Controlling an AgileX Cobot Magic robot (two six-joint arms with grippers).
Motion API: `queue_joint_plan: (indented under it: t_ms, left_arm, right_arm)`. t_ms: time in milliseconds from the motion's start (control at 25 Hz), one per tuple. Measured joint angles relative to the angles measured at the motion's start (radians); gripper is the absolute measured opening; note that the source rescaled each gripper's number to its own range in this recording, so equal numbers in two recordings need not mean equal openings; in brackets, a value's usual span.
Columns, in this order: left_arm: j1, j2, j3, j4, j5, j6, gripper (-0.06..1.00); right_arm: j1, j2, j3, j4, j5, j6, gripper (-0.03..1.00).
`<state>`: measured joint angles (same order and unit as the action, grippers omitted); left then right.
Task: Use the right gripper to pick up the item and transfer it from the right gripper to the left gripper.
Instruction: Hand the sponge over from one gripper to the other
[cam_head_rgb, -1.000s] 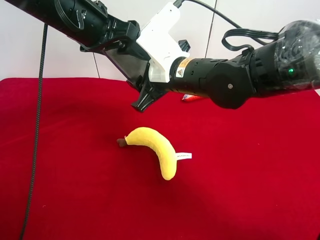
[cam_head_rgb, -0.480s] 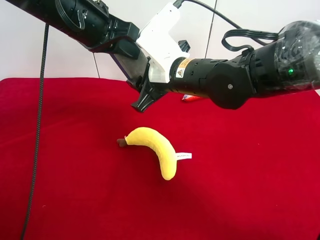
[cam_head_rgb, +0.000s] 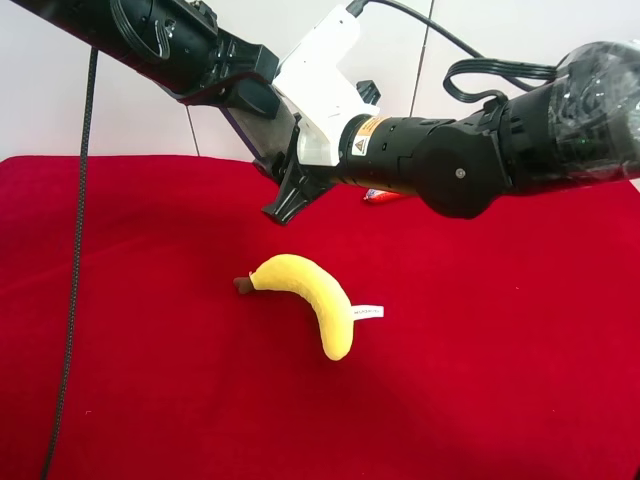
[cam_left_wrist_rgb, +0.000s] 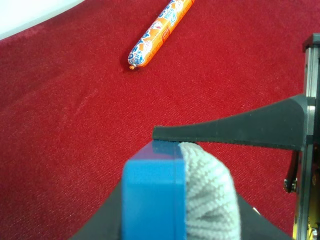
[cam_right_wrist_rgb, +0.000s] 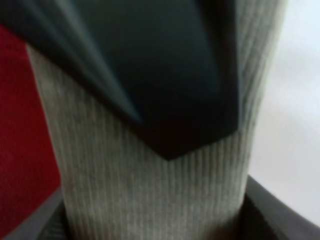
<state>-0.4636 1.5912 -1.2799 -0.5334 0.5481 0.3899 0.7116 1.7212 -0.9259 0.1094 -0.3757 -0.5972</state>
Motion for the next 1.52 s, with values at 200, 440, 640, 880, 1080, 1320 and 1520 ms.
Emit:
queue_joint_plan:
  t_ms: [200, 440, 640, 880, 1080, 1320, 1520]
  left_arm:
    - [0.0, 0.0, 0.0, 0.0, 0.0, 0.0, 0.0]
    - [0.0, 0.0, 0.0, 0.0, 0.0, 0.0, 0.0]
    - [0.0, 0.0, 0.0, 0.0, 0.0, 0.0, 0.0]
    - [0.0, 0.0, 0.0, 0.0, 0.0, 0.0, 0.0]
    - [0.0, 0.0, 0.0, 0.0, -0.002, -0.001, 0.0]
    - [0.0, 0.0, 0.0, 0.0, -0.002, -0.002, 0.0]
    - [0.0, 0.0, 0.0, 0.0, -0.002, -0.002, 0.0]
  right_arm:
    - [0.0, 0.0, 0.0, 0.0, 0.0, 0.0, 0.0]
    - [0.0, 0.0, 0.0, 0.0, 0.0, 0.0, 0.0]
    - [0.0, 0.0, 0.0, 0.0, 0.0, 0.0, 0.0]
    - [0.0, 0.0, 0.0, 0.0, 0.0, 0.0, 0.0]
    - [0.0, 0.0, 0.0, 0.006, 0.0, 0.0, 0.54]
    - [0.0, 0.0, 0.0, 0.07, -0.001, 0.0, 0.84]
    - [0.0, 0.0, 0.0, 0.097, -0.002, 0.0, 0.86]
